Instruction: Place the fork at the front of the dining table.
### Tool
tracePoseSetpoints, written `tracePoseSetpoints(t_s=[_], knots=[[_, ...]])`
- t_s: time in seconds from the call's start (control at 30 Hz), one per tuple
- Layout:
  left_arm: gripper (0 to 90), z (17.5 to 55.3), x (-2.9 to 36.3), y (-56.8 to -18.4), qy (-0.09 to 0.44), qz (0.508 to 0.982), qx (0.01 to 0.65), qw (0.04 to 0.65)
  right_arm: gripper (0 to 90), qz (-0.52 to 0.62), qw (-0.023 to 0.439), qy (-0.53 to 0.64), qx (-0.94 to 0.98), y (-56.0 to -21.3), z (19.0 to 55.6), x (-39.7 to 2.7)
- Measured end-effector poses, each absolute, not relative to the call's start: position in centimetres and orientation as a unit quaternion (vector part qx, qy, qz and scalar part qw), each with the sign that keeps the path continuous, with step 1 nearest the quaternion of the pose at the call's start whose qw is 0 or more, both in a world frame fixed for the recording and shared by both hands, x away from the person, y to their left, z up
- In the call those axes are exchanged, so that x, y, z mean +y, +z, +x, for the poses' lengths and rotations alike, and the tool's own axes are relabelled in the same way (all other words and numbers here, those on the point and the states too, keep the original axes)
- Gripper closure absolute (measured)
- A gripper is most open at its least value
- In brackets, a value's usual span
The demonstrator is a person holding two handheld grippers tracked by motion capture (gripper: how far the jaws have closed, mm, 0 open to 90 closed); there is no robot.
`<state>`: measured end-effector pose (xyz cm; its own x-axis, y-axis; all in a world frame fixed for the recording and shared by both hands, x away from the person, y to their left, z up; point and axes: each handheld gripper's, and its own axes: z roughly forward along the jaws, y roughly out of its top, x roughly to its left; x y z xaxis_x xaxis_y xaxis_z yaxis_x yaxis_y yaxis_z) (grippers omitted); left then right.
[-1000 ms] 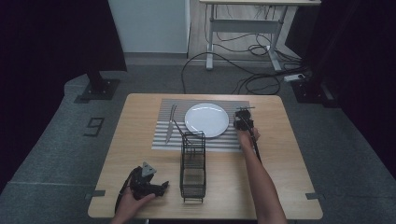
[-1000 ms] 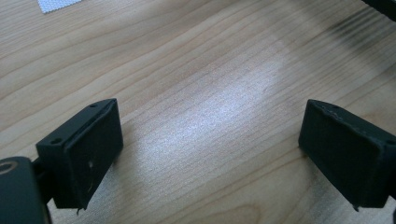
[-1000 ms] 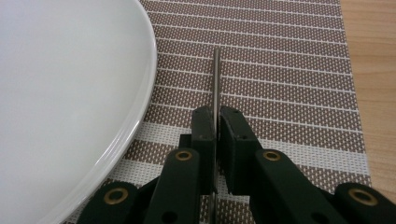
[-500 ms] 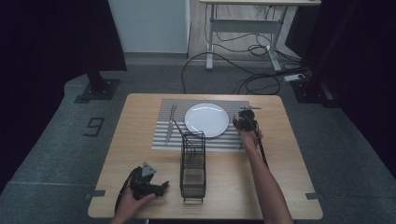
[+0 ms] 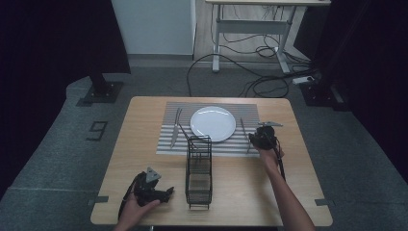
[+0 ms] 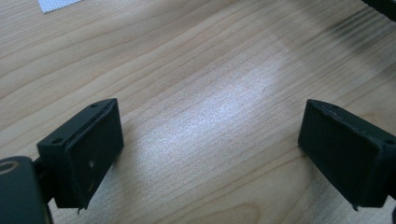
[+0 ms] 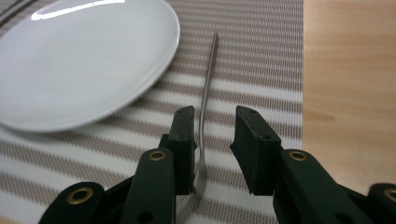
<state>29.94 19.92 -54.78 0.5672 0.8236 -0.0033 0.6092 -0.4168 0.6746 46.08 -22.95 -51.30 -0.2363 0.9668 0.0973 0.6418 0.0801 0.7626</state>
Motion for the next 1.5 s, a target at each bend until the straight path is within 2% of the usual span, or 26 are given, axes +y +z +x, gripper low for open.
tracePoseSetpoints(t_s=[0.23,0.57,0.67,0.83,0.93,1.0,1.13,1.27,1.5], knots=[[6.5,29.9,19.9,-54.8,0.167,0.825,0.434,0.321,69.1,0.566,0.220,0.363,0.707,-51.9,45.3,-22.9],[6.5,29.9,19.9,-54.8,0.167,0.825,0.434,0.321,83.5,0.572,0.197,0.363,0.709,-53.1,45.6,-23.1],[6.4,29.9,19.9,-54.8,0.167,0.825,0.434,0.321,84.2,0.581,0.203,0.361,0.701,-53.3,45.5,-23.5],[6.4,29.9,19.9,-54.8,0.167,0.825,0.434,0.321,83.1,0.590,0.191,0.366,0.694,-53.6,45.5,-24.3],[6.4,29.9,19.9,-54.8,0.167,0.825,0.434,0.322,76.6,0.593,0.185,0.362,0.695,-53.8,45.5,-24.7],[6.5,29.9,19.9,-54.8,0.167,0.825,0.434,0.322,77.3,0.592,0.185,0.365,0.694,-53.8,45.3,-25.1],[6.4,29.9,19.9,-54.8,0.167,0.825,0.434,0.322,71.7,0.585,0.203,0.372,0.691,-52.9,43.8,-26.3],[6.4,29.9,19.9,-54.8,0.167,0.825,0.434,0.322,69.8,0.583,0.213,0.373,0.689,-52.5,42.5,-27.2],[6.4,29.9,19.9,-54.8,0.167,0.825,0.434,0.322,67.6,0.563,0.207,0.349,0.720,-53.7,40.4,-26.9]])
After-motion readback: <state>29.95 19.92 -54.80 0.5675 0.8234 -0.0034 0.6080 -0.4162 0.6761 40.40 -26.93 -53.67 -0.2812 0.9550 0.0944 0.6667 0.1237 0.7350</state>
